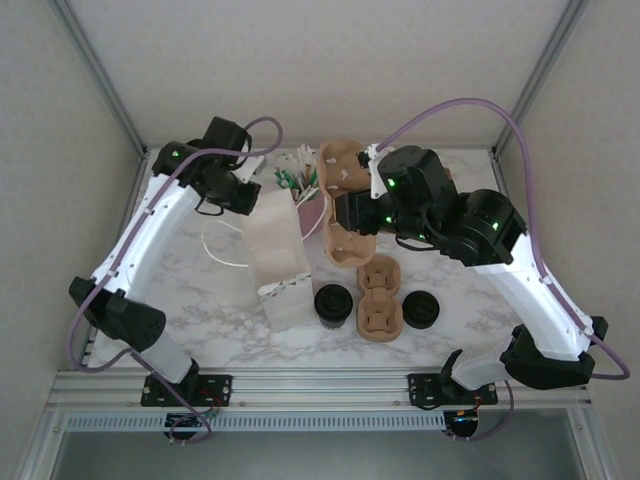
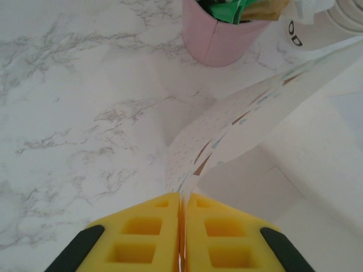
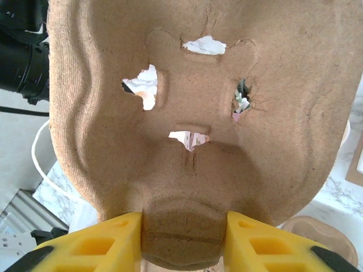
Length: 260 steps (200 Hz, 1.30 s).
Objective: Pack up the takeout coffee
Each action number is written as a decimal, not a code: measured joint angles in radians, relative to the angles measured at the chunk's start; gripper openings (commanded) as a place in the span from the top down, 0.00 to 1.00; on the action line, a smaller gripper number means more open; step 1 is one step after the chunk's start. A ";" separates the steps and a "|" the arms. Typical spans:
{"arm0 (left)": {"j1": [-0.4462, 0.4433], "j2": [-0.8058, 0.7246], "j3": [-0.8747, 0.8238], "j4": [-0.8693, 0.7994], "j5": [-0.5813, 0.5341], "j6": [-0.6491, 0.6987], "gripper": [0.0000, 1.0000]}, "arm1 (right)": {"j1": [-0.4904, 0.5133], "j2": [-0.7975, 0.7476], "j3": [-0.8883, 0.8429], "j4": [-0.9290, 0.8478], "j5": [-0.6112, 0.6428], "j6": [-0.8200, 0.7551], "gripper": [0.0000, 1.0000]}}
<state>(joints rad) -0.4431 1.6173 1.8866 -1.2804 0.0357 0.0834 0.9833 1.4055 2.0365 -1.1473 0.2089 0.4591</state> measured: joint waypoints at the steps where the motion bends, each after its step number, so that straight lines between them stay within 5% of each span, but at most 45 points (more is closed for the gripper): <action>1: 0.000 -0.002 0.000 0.000 -0.001 -0.002 0.90 | 0.001 0.001 0.001 0.000 0.000 0.000 0.62; 99: 0.000 -0.123 -0.154 0.000 -0.049 -0.189 0.91 | 0.090 0.068 0.082 0.031 0.001 -0.050 0.62; 125: 0.000 -0.131 -0.166 0.002 -0.059 -0.221 0.69 | 0.096 0.086 0.095 0.050 0.000 -0.064 0.62; 155: 0.006 -0.160 -0.169 0.002 -0.066 -0.235 0.29 | 0.096 0.122 0.096 0.061 0.000 -0.079 0.62; 260: 0.194 -0.433 -0.279 0.113 -0.093 -0.395 0.20 | 0.147 0.288 0.219 0.074 0.018 -0.145 0.62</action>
<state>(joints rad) -0.2489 1.1839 1.6077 -1.1675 -0.0574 -0.3119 1.1305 1.6936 2.2555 -1.0733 0.2268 0.3141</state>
